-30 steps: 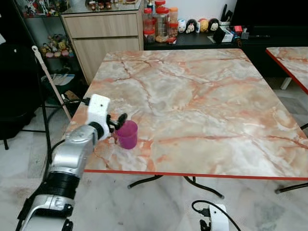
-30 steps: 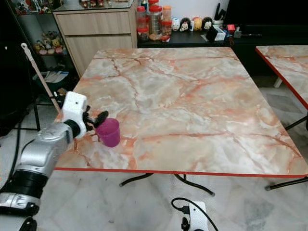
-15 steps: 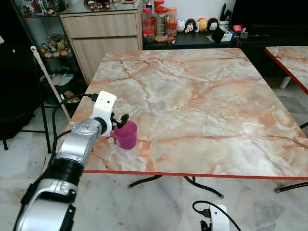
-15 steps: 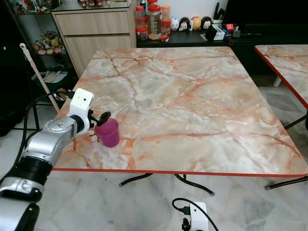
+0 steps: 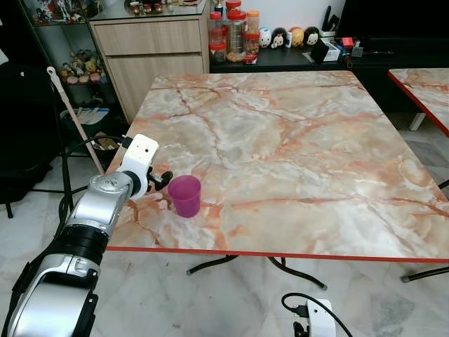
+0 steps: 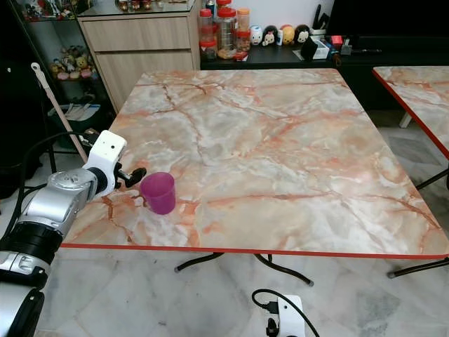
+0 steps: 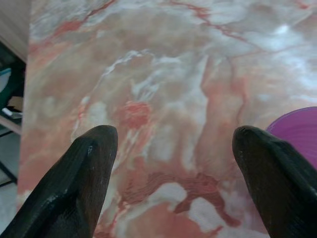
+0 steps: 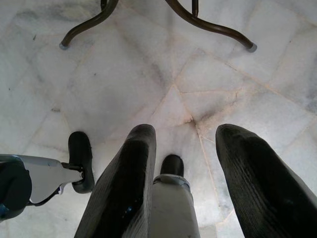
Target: Setting the table
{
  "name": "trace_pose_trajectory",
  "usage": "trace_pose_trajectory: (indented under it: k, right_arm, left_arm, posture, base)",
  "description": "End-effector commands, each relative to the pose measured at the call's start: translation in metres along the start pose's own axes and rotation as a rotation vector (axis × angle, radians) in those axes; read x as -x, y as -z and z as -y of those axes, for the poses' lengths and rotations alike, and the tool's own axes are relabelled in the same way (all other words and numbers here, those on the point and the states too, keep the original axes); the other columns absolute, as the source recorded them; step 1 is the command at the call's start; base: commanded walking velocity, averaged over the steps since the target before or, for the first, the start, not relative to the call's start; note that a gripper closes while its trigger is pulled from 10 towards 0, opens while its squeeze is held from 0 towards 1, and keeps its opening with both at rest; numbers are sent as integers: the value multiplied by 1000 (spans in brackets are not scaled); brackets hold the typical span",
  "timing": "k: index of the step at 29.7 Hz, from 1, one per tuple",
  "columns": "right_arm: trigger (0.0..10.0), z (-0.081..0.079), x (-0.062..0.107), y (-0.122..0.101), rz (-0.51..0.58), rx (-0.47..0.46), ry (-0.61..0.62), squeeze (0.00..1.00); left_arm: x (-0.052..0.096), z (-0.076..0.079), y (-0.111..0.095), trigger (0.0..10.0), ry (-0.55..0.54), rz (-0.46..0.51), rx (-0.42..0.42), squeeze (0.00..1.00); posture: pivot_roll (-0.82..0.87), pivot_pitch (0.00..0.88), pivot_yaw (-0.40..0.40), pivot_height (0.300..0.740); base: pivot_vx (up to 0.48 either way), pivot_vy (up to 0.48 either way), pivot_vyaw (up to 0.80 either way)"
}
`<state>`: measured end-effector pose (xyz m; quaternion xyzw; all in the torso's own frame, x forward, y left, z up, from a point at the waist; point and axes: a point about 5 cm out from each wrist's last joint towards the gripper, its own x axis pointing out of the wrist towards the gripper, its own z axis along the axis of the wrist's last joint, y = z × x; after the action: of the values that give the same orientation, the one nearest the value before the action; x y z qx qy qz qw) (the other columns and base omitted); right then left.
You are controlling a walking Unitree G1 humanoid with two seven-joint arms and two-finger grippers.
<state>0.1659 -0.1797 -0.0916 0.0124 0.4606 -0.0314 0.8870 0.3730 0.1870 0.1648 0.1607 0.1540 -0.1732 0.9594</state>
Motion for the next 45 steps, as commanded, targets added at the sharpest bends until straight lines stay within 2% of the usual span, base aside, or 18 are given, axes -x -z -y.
trace_pose_trajectory:
  k: [1,5,10,15,26,27,28,29,30,31,32,33,35,36,37,45]
  right_arm:
    - [10000,1,-1,-3,4,-10,5,0]
    - [10000,0,-1,-3,4,-13,5,0]
    - [10000,-1,-1,-2,5,-18,4,0]
    - [10000,1,0,1,-3,-18,7,0]
    - [10000,1,0,0,1,-19,9,0]
    - [10000,1,0,0,0,-19,8,0]
    - [10000,1,0,0,0,-19,8,0]
    - [10000,1,0,-1,0,-20,8,0]
    - [10000,1,0,-1,1,-21,9,0]
    - [10000,1,0,-1,1,-22,10,0]
    - [10000,1,0,-1,1,-22,10,0]
    - [10000,1,0,-1,2,-23,11,0]
    - [10000,1,0,-1,2,-25,12,0]
    - [10000,1,0,-1,2,-25,12,0]
    - [10000,1,0,0,1,-25,12,0]
    - [10000,2,0,0,1,-25,15,0]
  left_arm:
    - [4,-3,-7,10000,25,8,-26,0]
    - [4,1,-3,10000,54,-17,-79,0]
    - [4,5,0,10000,71,-23,-76,0]
    - [4,8,3,10000,99,-46,-110,0]
    - [2,17,7,10000,143,-63,-107,0]
    - [2,18,8,9451,151,-66,-106,0]
    - [2,18,8,9451,154,-67,-106,0]
    - [1,19,9,7922,164,-70,-109,0]
    - [1,20,9,7059,169,-71,-110,0]
    - [1,20,9,3294,174,-72,-112,0]
    - [1,21,9,3294,174,-71,-112,0]
    - [1,22,8,863,178,-70,-112,0]
    - [0,23,8,824,184,-69,-111,0]
    - [0,24,8,118,191,-69,-110,0]
    - [0,25,8,0,197,-69,-112,0]
    - [0,26,8,0,210,-66,-115,0]
  posture:
    - [46,17,49,740]
    - [45,22,53,740]
    - [43,24,53,740]
    - [43,24,53,740]
    - [42,26,52,740]
    - [43,24,53,740]
    - [43,24,53,740]
    - [41,24,54,740]
    - [40,24,55,740]
    - [38,24,57,740]
    - [38,24,57,740]
    - [37,24,57,740]
    - [37,24,56,740]
    - [37,24,56,740]
    - [37,24,56,740]
    - [36,25,56,740]
  base:
    - [0,0,0]
    - [0,0,0]
    - [0,0,0]
    - [0,0,0]
    - [0,0,0]
    - [0,0,0]
    - [0,0,0]
    - [0,0,0]
    - [0,0,0]
    - [0,0,0]
    - [0,0,0]
    - [0,0,0]
    - [0,0,0]
    - [0,0,0]
    - [0,0,0]
    - [0,0,0]
